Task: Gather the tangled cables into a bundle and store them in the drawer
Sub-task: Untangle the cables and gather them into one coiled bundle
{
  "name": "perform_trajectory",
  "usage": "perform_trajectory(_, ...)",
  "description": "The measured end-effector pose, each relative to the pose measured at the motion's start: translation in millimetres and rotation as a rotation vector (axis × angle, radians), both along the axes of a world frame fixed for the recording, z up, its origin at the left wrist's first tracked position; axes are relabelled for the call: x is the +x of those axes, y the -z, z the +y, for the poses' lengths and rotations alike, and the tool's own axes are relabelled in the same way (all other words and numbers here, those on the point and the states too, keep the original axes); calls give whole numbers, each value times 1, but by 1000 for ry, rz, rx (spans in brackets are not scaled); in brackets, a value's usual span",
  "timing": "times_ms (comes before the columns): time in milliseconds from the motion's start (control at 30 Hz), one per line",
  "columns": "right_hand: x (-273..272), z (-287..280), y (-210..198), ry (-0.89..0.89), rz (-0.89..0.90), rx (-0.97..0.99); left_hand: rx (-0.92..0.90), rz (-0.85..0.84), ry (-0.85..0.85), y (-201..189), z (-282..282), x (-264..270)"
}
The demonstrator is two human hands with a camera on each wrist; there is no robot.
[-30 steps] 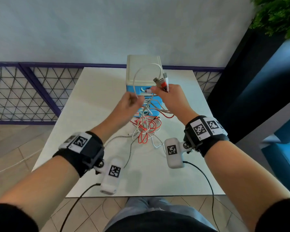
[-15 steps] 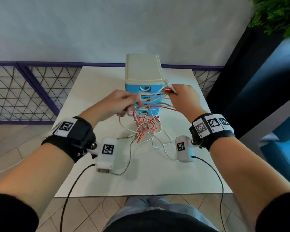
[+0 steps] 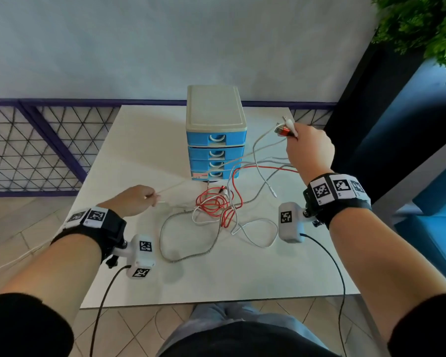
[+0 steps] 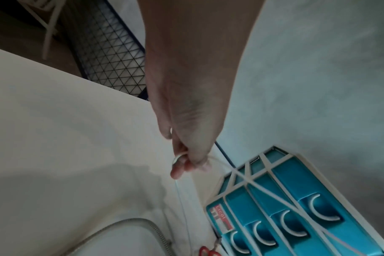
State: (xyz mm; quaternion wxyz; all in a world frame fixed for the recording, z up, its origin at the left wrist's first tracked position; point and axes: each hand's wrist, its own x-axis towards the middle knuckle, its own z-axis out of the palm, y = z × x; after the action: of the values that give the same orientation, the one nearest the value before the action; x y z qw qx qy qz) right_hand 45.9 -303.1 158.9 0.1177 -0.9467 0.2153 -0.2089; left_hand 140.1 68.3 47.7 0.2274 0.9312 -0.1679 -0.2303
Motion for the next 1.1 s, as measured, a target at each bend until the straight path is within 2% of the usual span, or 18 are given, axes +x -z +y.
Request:
perform_trajectory(67, -2, 3, 0, 3, 0, 9, -132, -32, -105, -4, -5, 3)
perform_trajectory(167, -2, 11, 1, -41, 57, 21, -505, -5, -254, -30, -31, 5)
perform_trajectory(267, 5, 33, 6, -165, 120, 72, -595, -32, -223, -67, -69, -1)
perform_trajectory(467, 7, 81, 11, -455, 113, 416, -835, -103, -137, -136, -130, -24)
perform_trajectory(633, 3, 105, 19, -597, 249, 630, -1113, 87, -206, -170, -140, -29)
perform_trajectory(733, 6, 109, 21, -567, 249, 622, -1110, 101, -193, -168, -133, -27)
perform_trajectory(933, 10, 80, 13, -356, 130, 526, -797, -190, -200, -132, -98, -10)
perform_trajectory(1033, 10, 61, 13, -310, 88, 595, -646, -332, -255, -119, -77, -3)
perform_trajectory(1100, 7, 48, 13, -273, 4, 747, -567, -379, -324, -111, -62, 2)
